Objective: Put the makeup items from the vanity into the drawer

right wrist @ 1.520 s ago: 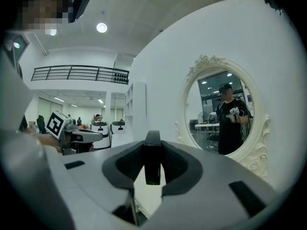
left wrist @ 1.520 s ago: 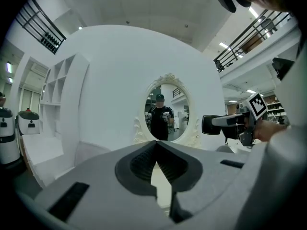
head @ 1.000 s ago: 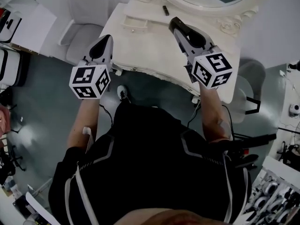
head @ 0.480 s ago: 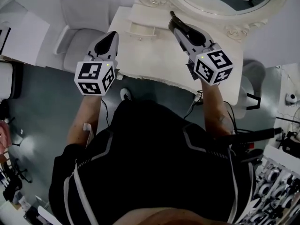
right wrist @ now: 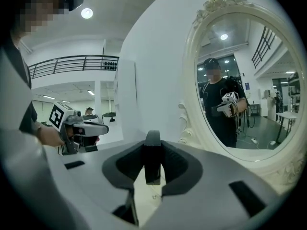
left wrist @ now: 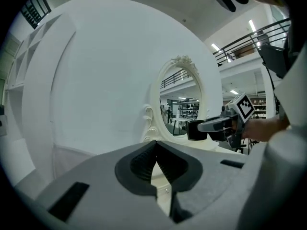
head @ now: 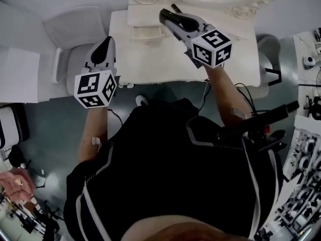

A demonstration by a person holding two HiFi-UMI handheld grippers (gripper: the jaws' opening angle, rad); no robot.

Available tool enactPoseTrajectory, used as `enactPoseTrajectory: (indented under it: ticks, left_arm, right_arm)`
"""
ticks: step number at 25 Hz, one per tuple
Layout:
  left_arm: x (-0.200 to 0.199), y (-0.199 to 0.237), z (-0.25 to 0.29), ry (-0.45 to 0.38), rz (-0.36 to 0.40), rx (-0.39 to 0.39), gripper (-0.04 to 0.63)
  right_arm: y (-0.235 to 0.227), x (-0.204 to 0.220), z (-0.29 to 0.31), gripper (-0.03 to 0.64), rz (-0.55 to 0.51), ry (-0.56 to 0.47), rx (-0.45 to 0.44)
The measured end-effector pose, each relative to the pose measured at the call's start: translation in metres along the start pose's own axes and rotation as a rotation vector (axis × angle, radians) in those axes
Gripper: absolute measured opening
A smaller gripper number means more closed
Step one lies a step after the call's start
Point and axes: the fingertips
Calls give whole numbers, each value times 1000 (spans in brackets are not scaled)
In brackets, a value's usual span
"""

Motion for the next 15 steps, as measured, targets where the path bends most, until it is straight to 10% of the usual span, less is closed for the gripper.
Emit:
enactPoseTrajectory:
  ticks: [15]
  left_arm:
    - [37,10,37,71,-33,-36,2]
  right_arm:
    - [-31,49,76,98,-44,109,-114]
Point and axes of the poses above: the fingertips, and each gripper's own axes: z forward along the fingers, y to its left, x out of its underside, and after that the axes turned 11 degrees about -z, right-handed
